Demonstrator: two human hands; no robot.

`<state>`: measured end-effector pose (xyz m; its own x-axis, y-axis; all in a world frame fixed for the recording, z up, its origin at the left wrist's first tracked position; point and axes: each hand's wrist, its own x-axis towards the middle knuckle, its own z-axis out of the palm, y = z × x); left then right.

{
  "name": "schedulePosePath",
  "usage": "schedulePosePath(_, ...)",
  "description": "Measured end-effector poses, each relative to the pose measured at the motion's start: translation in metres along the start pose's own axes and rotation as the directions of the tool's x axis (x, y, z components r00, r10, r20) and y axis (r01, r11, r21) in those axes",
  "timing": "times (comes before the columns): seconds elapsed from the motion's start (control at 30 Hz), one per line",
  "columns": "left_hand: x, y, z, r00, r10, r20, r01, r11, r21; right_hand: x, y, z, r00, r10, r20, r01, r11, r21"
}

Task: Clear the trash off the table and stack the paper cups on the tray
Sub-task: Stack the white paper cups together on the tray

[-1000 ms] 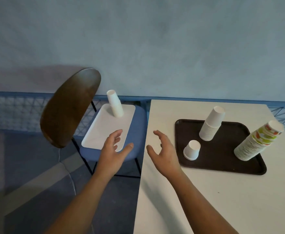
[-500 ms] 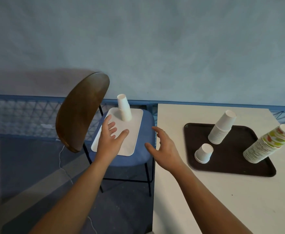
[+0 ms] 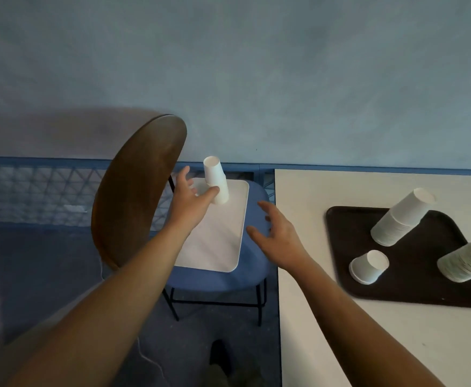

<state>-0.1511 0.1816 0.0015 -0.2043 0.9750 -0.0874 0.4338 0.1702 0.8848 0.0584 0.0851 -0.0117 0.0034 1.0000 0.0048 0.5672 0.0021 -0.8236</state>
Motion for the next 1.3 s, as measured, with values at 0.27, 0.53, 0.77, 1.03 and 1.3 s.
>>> schedulePosePath(0.27, 0.081, 0.004, 0.008, 0.995, 0.052, 0.084, -0.062, 0.989, 0.131, 0.044, -0.003, 0.029, 0.997, 0.058, -0.042, -0.058, 0.998, -0.002)
schedulePosePath(0.53, 0.175, -0.003, 0.049, 0.927, 0.105, 0.361, -0.193, 0.957, 0.218, 0.101, -0.005, 0.043, 0.982, 0.163, -0.100, -0.166, 0.986, -0.029)
schedulePosePath(0.77, 0.178, -0.045, 0.049, 0.976, 0.033, 0.215, -0.072, 0.981, 0.178, 0.109, 0.001, 0.049, 0.987, 0.152, -0.058, -0.157, 0.984, -0.085)
schedulePosePath(1.03, 0.107, -0.085, 0.067, 0.996, -0.061, 0.064, 0.055, 0.995, 0.087, 0.127, -0.004, 0.064, 0.987, 0.157, -0.017, -0.158, 0.986, -0.047)
schedulePosePath(1.3, 0.064, -0.111, 0.073, 0.965, -0.252, 0.069, 0.254, 0.840, -0.479, 0.127, -0.002, 0.116, 0.961, 0.167, 0.220, -0.153, 0.985, -0.079)
